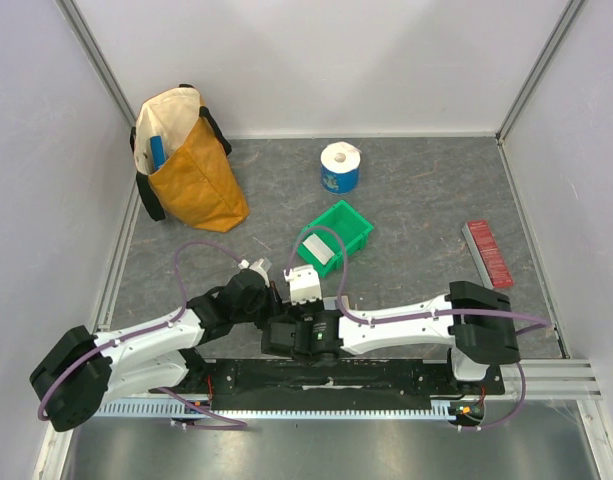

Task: Put the credit cards into the card holder
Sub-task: Turn over the card slot in the card holder, then insert the credit card into the card holder.

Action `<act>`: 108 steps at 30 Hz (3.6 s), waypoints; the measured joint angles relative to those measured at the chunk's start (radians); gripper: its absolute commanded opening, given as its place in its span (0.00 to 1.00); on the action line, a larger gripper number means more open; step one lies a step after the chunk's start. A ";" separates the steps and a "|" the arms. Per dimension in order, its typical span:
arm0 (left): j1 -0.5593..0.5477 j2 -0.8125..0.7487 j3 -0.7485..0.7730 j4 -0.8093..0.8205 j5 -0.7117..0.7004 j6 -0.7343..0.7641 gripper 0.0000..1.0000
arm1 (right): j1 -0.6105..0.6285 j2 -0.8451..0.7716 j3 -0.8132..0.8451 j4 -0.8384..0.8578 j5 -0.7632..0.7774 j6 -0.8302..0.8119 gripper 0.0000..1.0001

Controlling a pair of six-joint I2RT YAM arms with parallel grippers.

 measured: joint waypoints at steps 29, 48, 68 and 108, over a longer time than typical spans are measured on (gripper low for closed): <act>0.000 0.078 -0.026 0.021 -0.025 0.000 0.02 | -0.293 -0.501 -0.557 0.479 -0.484 -0.065 0.00; 0.000 0.112 -0.031 0.056 -0.023 -0.025 0.02 | -0.369 -0.492 -0.837 0.883 -0.689 0.021 0.00; 0.000 0.132 -0.032 0.094 -0.021 -0.029 0.02 | -0.387 -0.442 -0.931 1.094 -0.726 0.087 0.00; 0.000 0.144 -0.045 0.133 -0.013 -0.052 0.02 | -0.405 -0.354 -0.993 1.285 -0.750 0.144 0.00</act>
